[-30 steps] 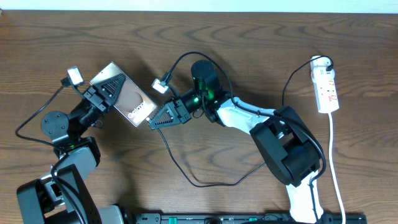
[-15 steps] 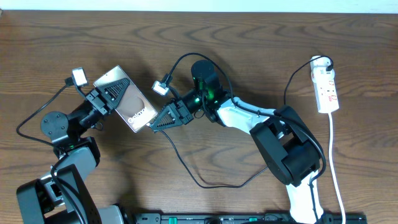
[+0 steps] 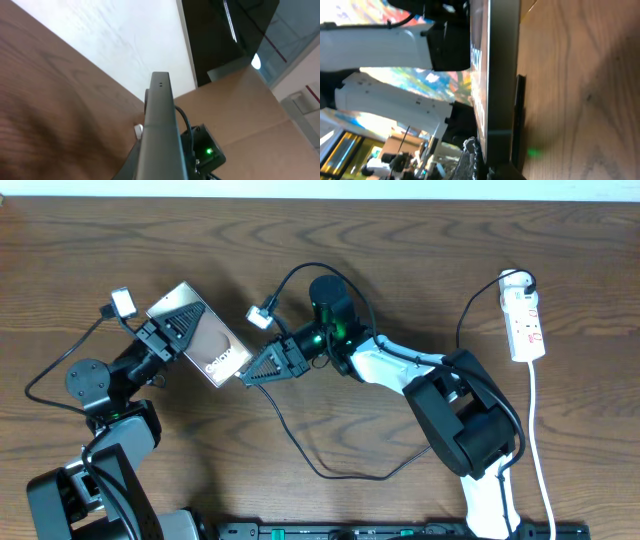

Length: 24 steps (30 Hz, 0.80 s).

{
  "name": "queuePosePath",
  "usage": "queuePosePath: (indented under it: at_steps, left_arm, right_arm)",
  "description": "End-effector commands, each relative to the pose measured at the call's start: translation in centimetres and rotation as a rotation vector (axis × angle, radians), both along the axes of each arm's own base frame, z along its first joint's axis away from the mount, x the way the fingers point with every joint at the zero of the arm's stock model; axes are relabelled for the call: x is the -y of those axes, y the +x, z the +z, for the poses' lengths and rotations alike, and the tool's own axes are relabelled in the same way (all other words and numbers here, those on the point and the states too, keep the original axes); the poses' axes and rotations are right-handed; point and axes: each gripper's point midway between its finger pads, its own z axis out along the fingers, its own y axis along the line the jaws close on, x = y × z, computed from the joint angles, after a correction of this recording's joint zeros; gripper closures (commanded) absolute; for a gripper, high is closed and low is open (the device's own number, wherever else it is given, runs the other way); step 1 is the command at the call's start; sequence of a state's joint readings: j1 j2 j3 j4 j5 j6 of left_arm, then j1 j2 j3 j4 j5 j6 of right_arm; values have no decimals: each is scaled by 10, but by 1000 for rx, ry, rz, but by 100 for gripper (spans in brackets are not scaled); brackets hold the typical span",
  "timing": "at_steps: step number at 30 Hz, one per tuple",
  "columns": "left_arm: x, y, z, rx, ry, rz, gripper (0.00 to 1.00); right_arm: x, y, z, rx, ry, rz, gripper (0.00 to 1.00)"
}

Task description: Plug charger to phone and switch on socket

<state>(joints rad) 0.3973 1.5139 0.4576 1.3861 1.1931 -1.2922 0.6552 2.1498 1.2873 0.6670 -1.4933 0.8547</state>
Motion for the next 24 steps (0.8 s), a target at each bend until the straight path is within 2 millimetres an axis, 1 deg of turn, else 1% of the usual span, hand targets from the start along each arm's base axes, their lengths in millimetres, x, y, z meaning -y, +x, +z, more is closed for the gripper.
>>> queuePosePath:
  at_steps: [1, 7, 14, 17, 24]
  left_arm:
    - [5, -1, 3, 19, 10, -4, 93]
    - [5, -1, 3, 20, 9, 0, 93]
    - [5, -1, 3, 20, 9, 0, 93]
    - [5, -1, 2, 16, 7, 0, 92]
    - [5, -1, 2, 16, 7, 0, 93]
  right_arm:
    - [-12, 26, 4, 43, -3, -145, 99]
    - [-19, 37, 1, 31, -29, -223, 99]
    - [-22, 44, 1, 21, -40, -267, 99]
    - [-24, 46, 4, 27, -30, -282, 99]
    - [-25, 48, 21, 45, 29, -288, 99]
